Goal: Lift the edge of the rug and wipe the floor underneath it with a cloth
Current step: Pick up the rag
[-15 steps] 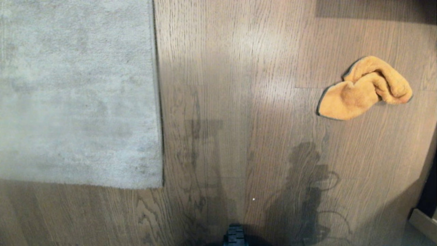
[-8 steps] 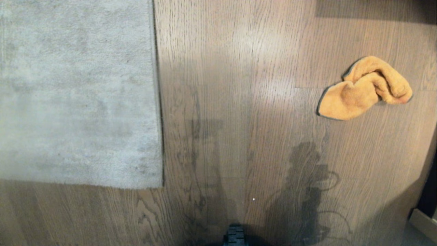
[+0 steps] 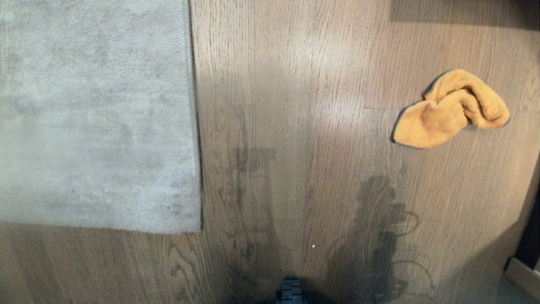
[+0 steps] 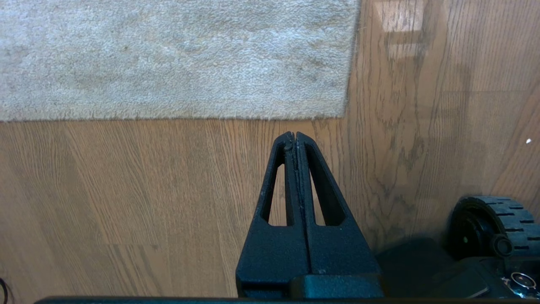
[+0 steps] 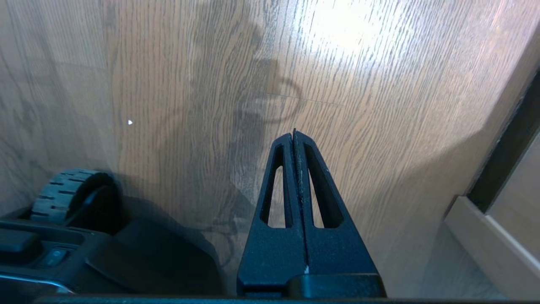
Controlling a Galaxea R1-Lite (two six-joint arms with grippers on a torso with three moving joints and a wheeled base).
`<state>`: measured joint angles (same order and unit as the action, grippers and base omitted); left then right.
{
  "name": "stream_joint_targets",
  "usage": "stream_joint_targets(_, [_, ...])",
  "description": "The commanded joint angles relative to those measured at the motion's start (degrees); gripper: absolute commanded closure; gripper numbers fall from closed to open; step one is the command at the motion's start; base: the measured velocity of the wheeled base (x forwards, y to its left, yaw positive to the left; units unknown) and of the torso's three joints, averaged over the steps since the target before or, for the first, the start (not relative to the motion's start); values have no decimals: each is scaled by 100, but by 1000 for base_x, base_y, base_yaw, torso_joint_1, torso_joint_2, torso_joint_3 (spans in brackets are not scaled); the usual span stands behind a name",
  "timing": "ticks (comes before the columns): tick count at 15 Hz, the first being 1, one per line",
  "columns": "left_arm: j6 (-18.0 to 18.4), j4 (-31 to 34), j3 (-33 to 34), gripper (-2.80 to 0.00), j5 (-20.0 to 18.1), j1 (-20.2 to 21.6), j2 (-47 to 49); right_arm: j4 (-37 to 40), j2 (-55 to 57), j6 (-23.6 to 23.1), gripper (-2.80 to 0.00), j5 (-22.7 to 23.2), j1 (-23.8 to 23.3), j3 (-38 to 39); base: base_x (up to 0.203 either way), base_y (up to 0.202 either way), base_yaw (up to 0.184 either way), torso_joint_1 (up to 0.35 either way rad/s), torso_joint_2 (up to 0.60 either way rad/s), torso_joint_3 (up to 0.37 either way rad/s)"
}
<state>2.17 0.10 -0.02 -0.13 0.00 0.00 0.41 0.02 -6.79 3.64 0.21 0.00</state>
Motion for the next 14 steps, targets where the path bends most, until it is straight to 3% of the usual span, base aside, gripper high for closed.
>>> stream_joint_targets(1, [3, -1, -1, 0, -4, 0, 0, 2, -2, -33, 0, 5, 4, 0, 0, 0, 0, 0, 0, 0])
stream_joint_targets(11, [3, -1, 2, 0, -4, 0, 0, 74, -2, -94, 0, -3, -3, -26, 0, 0, 0, 0, 0, 0])
stream_joint_targets(14, [3, -1, 2, 0, -4, 0, 0, 99, 42, -341, 0, 26, 0, -35, 0, 0, 0, 0, 0, 0])
